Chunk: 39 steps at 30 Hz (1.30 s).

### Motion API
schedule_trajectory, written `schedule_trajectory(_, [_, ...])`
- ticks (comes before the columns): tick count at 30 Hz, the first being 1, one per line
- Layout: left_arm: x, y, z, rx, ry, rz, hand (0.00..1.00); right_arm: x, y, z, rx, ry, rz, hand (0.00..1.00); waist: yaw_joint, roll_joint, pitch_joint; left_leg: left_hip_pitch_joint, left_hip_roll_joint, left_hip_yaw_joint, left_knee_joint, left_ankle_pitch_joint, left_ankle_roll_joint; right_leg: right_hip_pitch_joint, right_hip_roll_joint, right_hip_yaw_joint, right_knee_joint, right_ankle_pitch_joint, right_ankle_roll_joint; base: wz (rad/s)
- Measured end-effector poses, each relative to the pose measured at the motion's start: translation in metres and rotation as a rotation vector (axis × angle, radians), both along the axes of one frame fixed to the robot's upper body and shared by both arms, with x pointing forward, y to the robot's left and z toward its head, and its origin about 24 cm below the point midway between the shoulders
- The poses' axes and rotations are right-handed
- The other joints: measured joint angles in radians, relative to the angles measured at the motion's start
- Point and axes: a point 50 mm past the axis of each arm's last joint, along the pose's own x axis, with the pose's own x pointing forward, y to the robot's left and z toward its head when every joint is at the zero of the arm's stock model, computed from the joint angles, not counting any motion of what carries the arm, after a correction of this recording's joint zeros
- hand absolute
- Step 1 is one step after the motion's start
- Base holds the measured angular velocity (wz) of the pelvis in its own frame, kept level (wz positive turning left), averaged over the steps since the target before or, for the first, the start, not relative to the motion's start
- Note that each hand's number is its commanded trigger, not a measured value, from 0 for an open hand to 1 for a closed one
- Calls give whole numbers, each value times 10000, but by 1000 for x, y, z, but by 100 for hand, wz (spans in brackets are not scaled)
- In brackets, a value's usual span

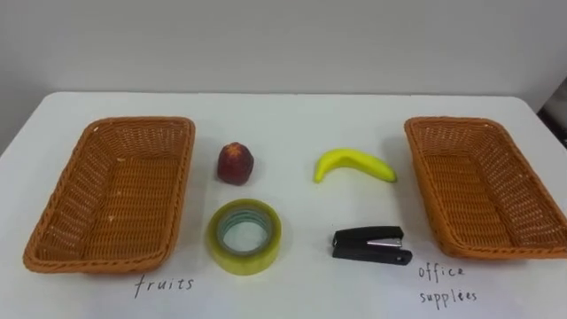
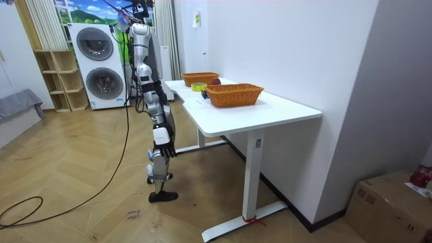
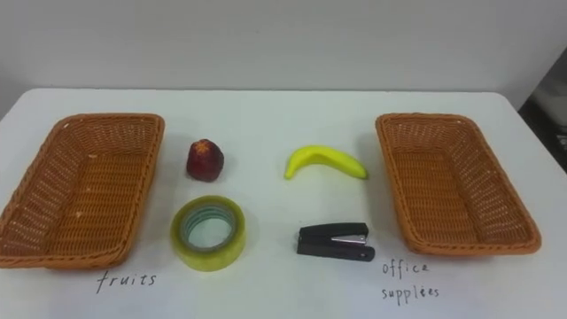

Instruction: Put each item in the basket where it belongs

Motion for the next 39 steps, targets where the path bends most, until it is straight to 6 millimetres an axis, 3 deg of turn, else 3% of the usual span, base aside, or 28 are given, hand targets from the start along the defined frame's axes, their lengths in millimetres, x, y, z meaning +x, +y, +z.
schedule_trajectory(7, [-10, 19, 7, 839, -483, 1646, 0, -20, -27, 9, -1166, -356, -4634, 0, -507, -138, -15, 18, 1, 105, -14, 0, 2, -62, 0, 58, 17, -2, 1, -4])
schedule_trajectory(11, [-15, 28, 11, 1253, -758, 2117, 0, -20, -55, 21, -2092, -1400, -7848, 0, -765, -223, -34, 141, 6, 334, -146, 1, 4, -160, 5, 259, 23, -5, 4, -17])
schedule_trajectory(14, [-15, 32, 13, 1397, -982, 2260, 0, -9, -74, 34, -2677, -2391, -9543, 0, -1013, -359, -54, 160, -5, 329, -187, 2, 6, -175, -2, 272, 53, -20, 25, -3])
schedule_trajectory(19, [-6, 36, 14, 1511, -1411, 2575, 0, 21, -96, 55, -3628, -3719, -10525, 0, -1042, -494, -72, 130, 18, 498, -206, 4, 8, -293, 22, 448, 213, -21, 26, -9])
schedule_trajectory(26, [4, 38, 19, 1524, -2083, 2555, 0, 61, -112, 91, -4620, -5076, -11056, 0, -998, -437, -71, 96, 24, 574, -212, 6, 14, -415, 27, 524, 342, -20, 27, -3])
schedule_trajectory(33, [0, 37, 19, 1465, -1955, 2332, 0, 82, -119, 121, -5568, -6015, -11131, 0, -1013, -325, -75, -150, 3, 568, -210, 78, 57, -740, -3, 512, 517, -20, 27, 0])
schedule_trajectory(39, [-5, 35, 18, 1248, -1795, 2218, 0, 85, -125, 135, -6252, -6046, -11394, 0, -997, -397, -87, -192, 2, 540, -183, 81, 54, -769, -11, 500, 534, -21, 27, 1])
